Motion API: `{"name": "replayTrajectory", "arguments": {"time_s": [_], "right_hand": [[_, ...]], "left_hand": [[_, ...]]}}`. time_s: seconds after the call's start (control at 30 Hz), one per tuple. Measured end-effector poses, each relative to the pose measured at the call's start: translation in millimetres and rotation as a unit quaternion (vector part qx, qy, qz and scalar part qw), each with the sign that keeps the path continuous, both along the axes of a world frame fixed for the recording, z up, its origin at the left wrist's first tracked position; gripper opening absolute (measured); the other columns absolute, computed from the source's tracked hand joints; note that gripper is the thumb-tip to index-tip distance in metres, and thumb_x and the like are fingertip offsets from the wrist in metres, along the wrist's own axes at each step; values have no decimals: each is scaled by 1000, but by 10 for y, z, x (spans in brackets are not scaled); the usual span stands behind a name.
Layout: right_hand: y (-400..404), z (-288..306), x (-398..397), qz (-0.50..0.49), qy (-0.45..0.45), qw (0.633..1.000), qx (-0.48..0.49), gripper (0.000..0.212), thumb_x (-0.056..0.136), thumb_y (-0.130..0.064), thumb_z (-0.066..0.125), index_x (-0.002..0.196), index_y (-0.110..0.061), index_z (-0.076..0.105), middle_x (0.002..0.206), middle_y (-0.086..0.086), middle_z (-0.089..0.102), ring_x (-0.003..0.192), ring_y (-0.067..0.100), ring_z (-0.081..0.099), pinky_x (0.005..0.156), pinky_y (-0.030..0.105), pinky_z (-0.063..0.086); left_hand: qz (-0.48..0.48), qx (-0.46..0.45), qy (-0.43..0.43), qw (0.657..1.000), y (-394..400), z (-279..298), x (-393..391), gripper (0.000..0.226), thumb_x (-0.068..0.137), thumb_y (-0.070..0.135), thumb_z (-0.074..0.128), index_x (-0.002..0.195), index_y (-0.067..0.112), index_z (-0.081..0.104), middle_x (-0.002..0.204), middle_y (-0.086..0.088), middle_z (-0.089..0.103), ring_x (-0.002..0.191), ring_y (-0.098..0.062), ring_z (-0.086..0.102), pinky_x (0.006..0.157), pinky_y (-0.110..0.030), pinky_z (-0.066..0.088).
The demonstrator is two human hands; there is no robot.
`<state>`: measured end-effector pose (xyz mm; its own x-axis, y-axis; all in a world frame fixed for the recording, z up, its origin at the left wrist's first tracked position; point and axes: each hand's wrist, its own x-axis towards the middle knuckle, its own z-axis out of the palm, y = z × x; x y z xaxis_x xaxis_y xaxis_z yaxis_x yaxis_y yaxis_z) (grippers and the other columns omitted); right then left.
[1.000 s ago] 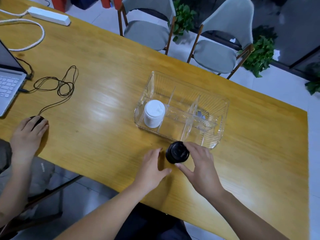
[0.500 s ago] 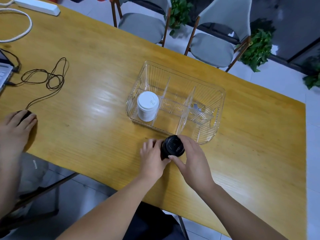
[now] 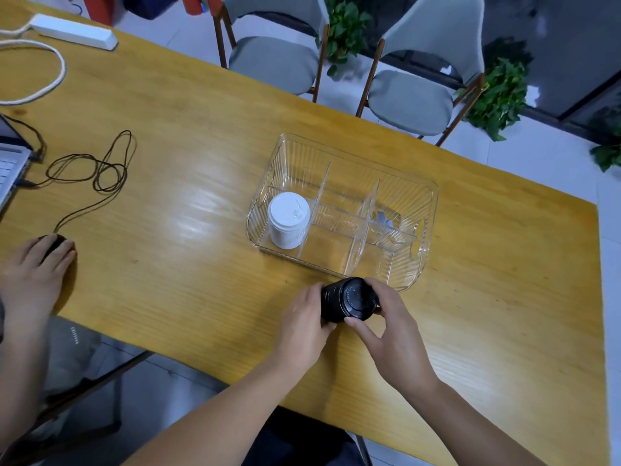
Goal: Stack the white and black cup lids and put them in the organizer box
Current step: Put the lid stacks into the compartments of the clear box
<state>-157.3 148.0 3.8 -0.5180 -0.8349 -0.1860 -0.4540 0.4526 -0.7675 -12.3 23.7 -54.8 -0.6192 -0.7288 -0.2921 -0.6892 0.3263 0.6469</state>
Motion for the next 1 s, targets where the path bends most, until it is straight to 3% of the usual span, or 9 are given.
{"name": "replayTrajectory", "arguments": {"time_s": [0.13, 0.3, 0.5, 0.6, 0.67, 0.73, 0.8, 0.9, 1.0], "right_hand": [[-46, 253, 24, 35, 29, 999, -13, 71, 100, -49, 79, 162, -32, 48, 156, -22, 55, 143, 6, 57, 117, 26, 49], [-236, 624, -13, 38, 60, 997, -34, 74, 98, -53, 79, 162, -33, 48, 154, -26, 55, 137, -3, 59, 112, 12, 44], [-629, 859, -328, 43, 77, 995, -34, 78, 96, -58, 79, 163, -37, 46, 155, -29, 53, 139, -9, 54, 114, 13, 44], [-793, 880, -507, 51, 86, 995, -3, 84, 94, -61, 78, 166, -40, 40, 149, -33, 49, 136, -6, 53, 112, 18, 43], [-877, 862, -587, 83, 95, 992, 12, 83, 95, -60, 78, 166, -42, 38, 152, -30, 50, 142, 3, 54, 115, 30, 49], [-952, 817, -648, 108, 95, 990, 7, 82, 96, -58, 78, 166, -40, 39, 156, -24, 53, 144, 9, 55, 118, 39, 51], [-1004, 743, -693, 113, 91, 989, 3, 79, 97, -54, 80, 165, -38, 41, 153, -19, 55, 135, 4, 58, 115, 39, 53], [-1027, 598, -729, 109, 87, 990, 4, 78, 98, -48, 82, 164, -37, 43, 155, -18, 56, 136, 2, 57, 116, 38, 53], [-1051, 449, -737, 110, 84, 990, 7, 76, 99, -47, 82, 164, -34, 44, 158, -17, 55, 142, 7, 56, 118, 31, 48]], "left_hand": [[24, 27, 22, 999, -54, 236, 191, 71, 98, 33, 90, 158, 24, 55, 141, 9, 64, 137, -15, 58, 110, -23, 45], [40, 30, 70, 996, -228, 699, 165, 65, 98, 25, 89, 155, 31, 59, 128, 24, 55, 129, -7, 59, 106, -21, 45], [66, 19, 100, 993, -558, 914, -130, 56, 100, 26, 84, 151, 34, 61, 133, 18, 67, 132, -11, 55, 107, -30, 50], [73, 70, 101, 990, -628, 931, -227, 51, 103, 22, 78, 149, 38, 63, 108, 20, 65, 117, -25, 66, 87, -29, 49], [90, 124, 113, 982, -617, 897, -281, 53, 104, 24, 76, 149, 46, 60, 108, 19, 67, 118, -32, 69, 83, -28, 49], [114, 167, 132, 970, -602, 858, -340, 60, 103, 27, 76, 150, 56, 53, 127, 18, 72, 129, -34, 67, 91, -34, 57], [135, 198, 146, 960, -585, 818, -403, 67, 101, 27, 76, 152, 61, 50, 141, 14, 71, 133, -35, 65, 103, -42, 59], [167, 241, 177, 940, -567, 795, -505, 63, 100, 20, 75, 132, 71, 55, 132, 24, 73, 122, -18, 72, 108, -42, 61], [186, 273, 183, 926, -578, 742, -610, 52, 106, 16, 71, 133, 58, 58, 129, 22, 72, 119, -12, 71, 107, -44, 62]]}}
